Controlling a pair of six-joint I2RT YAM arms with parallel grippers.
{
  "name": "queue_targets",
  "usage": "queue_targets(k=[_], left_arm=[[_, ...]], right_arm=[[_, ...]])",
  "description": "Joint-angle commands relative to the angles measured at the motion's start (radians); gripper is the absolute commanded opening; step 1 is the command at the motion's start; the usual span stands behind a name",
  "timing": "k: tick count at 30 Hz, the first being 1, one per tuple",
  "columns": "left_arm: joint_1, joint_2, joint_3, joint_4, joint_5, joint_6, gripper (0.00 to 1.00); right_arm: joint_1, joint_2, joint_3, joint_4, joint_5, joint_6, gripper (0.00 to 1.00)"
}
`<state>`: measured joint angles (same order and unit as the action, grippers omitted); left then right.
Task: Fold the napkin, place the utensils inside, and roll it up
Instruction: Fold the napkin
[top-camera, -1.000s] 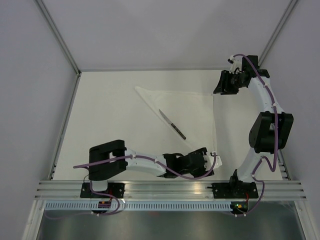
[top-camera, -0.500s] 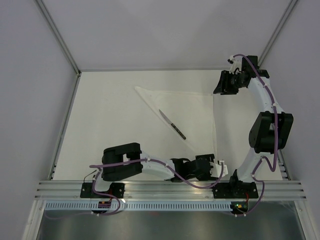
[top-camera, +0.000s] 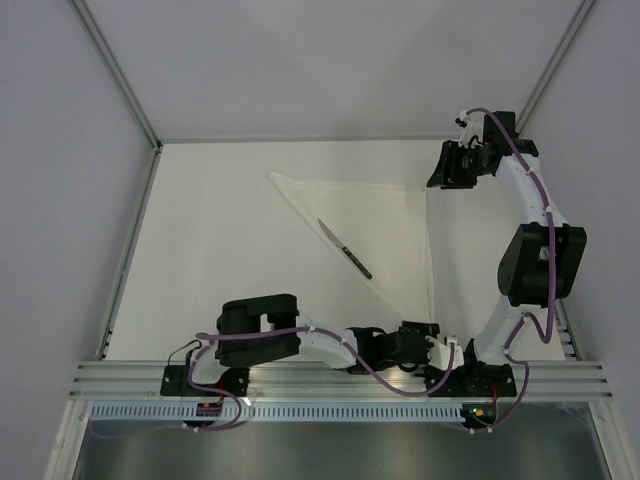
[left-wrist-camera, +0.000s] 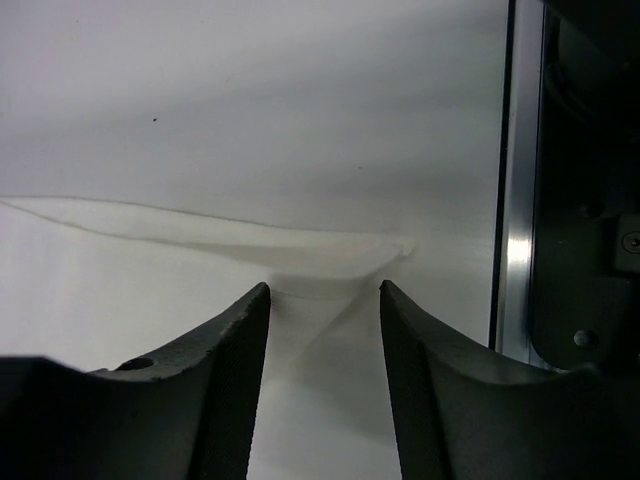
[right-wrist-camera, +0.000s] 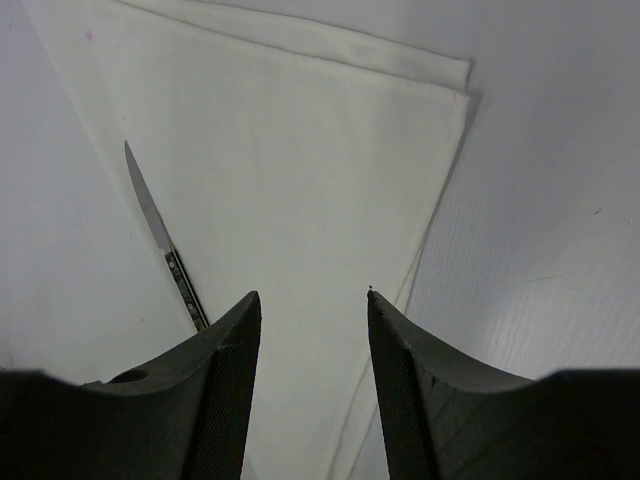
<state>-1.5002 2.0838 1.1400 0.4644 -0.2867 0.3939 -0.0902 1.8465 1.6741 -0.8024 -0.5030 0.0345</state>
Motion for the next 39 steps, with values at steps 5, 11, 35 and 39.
queue_targets(k=[5, 11, 35, 39], left_arm=[[-0.020, 0.024, 0.027, 0.128, -0.066, 0.082, 0.39], [-0.020, 0.022, 0.032, 0.143, -0.080, 0.083, 0.14], [0.527, -0.283, -0.040, -0.066, 0.279, -0.690, 0.02], [0.659, -0.292, -0.072, -0.060, 0.336, -0.796, 0.02]], right_arm=[[-0.005, -0.021, -0.001, 0.020, -0.002, 0.022, 0.52], [-0.005, -0.024, -0.002, 0.019, 0.000, 0.021, 0.52], [-0.003, -0.021, 0.006, 0.012, 0.001, 0.016, 0.52], [0.004, -0.020, 0.007, 0.014, 0.009, 0.013, 0.52]])
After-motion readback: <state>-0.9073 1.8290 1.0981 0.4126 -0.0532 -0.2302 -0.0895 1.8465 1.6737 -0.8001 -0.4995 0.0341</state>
